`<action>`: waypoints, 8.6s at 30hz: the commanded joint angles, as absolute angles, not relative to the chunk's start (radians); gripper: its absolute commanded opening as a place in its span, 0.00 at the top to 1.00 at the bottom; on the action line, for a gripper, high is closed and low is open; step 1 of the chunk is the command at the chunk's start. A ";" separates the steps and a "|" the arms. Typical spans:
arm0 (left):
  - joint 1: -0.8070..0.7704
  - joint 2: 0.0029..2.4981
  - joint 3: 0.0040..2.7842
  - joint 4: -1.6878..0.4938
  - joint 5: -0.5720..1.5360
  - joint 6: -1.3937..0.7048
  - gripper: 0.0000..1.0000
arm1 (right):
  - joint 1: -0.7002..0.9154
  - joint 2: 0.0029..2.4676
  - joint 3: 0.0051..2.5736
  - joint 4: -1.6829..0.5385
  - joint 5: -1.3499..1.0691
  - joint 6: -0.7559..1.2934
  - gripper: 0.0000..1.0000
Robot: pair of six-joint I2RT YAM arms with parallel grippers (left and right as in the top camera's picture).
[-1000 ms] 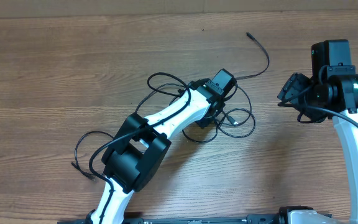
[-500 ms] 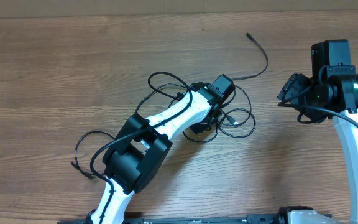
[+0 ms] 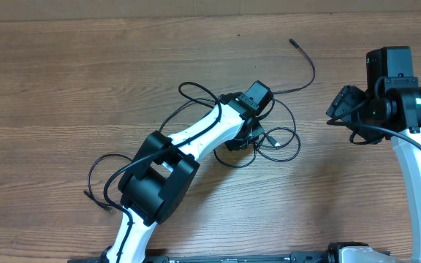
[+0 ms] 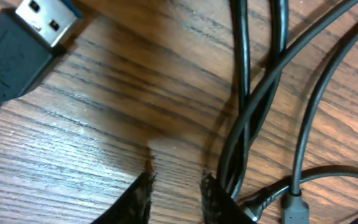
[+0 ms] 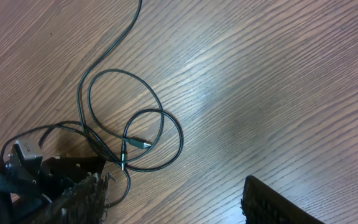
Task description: Untangle cables
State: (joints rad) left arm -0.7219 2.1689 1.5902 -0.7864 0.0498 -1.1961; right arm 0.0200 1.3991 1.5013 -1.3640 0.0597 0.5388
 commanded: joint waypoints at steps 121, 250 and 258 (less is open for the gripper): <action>-0.285 1.457 1.916 -0.771 0.212 -0.762 0.96 | 0.017 1.485 1.498 -1.336 0.036 0.543 0.14; 0.105 1.413 1.563 -1.335 -0.037 -0.706 0.14 | 0.117 1.551 1.498 -1.201 -0.159 0.543 0.00; 0.101 1.380 1.183 -1.315 -0.025 -1.068 0.28 | 0.117 1.551 1.498 -1.201 -0.159 0.543 0.00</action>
